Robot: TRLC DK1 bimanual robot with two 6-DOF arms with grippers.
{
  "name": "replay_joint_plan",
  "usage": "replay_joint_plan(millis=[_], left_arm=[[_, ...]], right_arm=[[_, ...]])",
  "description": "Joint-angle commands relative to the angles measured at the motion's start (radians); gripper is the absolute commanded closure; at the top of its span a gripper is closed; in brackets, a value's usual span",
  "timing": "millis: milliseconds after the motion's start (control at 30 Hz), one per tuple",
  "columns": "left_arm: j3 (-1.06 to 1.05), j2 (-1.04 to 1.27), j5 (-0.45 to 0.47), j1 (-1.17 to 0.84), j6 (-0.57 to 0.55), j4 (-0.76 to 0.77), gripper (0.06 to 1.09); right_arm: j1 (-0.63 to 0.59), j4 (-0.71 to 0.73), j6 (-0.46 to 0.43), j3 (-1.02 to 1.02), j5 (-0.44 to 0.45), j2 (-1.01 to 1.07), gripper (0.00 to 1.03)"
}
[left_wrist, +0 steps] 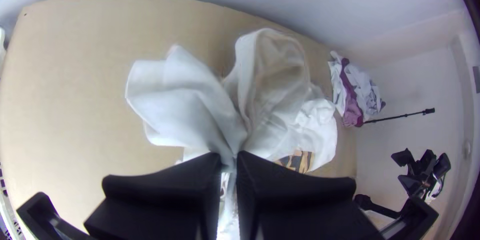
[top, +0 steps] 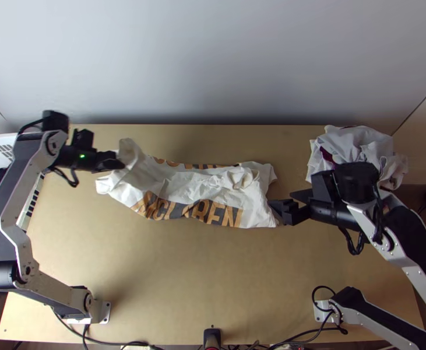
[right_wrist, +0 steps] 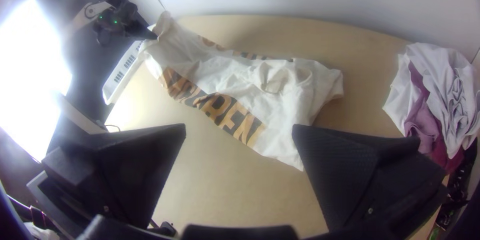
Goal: Fold the t-shirt
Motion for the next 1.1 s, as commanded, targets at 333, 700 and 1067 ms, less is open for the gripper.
replay_joint_plan(millis=[333, 700, 1067], left_arm=[[0.412, 0.266, -0.223, -0.482, -0.329, -0.021, 1.03], [0.7, 0.513, -0.253, -0.683, -0.487, -0.01, 1.03], [0.749, 0.622, -0.232, -0.823, -0.542, 0.188, 1.03]], right_arm=[[-0.032, 0.02, 0.002, -0.201, 0.001, -0.228, 0.04], [-0.069, 0.035, 0.025, -0.346, 0.0, -0.354, 0.04], [-0.081, 0.044, 0.038, -0.444, -0.003, -0.434, 0.04]])
